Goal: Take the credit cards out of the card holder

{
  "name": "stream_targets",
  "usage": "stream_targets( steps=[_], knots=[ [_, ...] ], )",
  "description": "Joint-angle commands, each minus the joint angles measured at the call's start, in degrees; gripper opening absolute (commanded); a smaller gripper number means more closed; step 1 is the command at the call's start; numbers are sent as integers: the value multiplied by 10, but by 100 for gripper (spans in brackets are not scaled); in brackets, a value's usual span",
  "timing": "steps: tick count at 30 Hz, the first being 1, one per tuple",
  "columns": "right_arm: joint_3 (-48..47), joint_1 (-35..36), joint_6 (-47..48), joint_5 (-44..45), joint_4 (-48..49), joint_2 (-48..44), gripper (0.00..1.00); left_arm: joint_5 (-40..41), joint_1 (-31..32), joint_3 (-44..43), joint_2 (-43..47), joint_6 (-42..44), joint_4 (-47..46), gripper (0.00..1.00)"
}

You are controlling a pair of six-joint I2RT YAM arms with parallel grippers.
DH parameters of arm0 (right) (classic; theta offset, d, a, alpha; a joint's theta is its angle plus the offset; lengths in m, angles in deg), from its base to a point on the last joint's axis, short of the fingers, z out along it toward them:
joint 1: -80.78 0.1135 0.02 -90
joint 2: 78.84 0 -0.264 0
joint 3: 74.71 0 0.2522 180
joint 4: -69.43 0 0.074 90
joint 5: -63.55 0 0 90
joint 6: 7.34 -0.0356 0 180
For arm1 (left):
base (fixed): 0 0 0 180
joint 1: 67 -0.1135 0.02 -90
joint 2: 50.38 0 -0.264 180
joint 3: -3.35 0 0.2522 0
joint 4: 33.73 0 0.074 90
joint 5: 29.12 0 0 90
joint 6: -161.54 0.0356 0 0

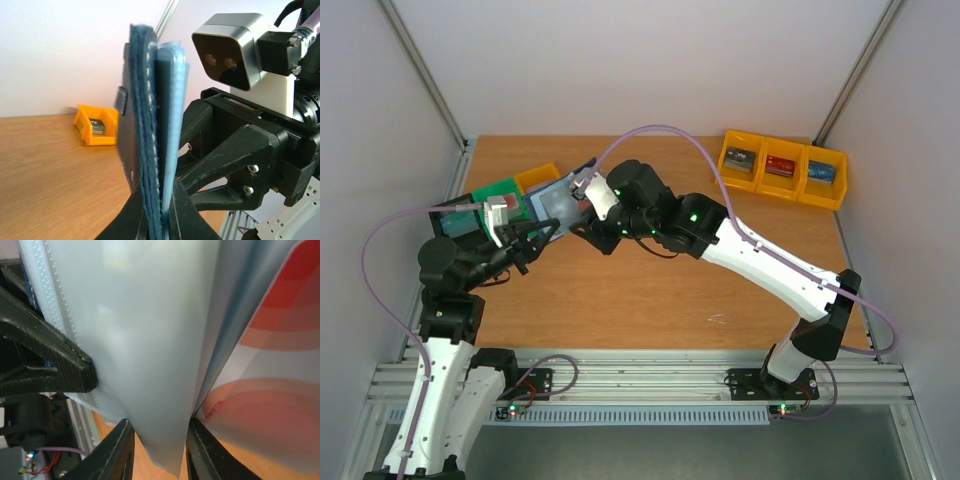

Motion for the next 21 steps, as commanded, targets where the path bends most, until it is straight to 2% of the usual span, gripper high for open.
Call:
stream_targets(
  steps=[1,2,5,11,18,21],
  knots=[
    [-29,-2,13,-39,15,14,25,-67,7,4,6,7,-28,0],
    [-31,-6,12,-46,9,15,22,-68,7,4,5,8,-27,0],
    [-31,-20,14,-69,-10,10,2,-75,7,3,3,10,-31,1],
    [-29,-26,42,-116,-29,5,1,-76,8,6,-1,14,-35,2],
    [8,-63,61,-278,-16,-30,1,-85,8,7,4,19,-35,21],
    [10,-73,79,-313,-27,-42,1,-87,8,9,3,18,-39,22]
  ],
)
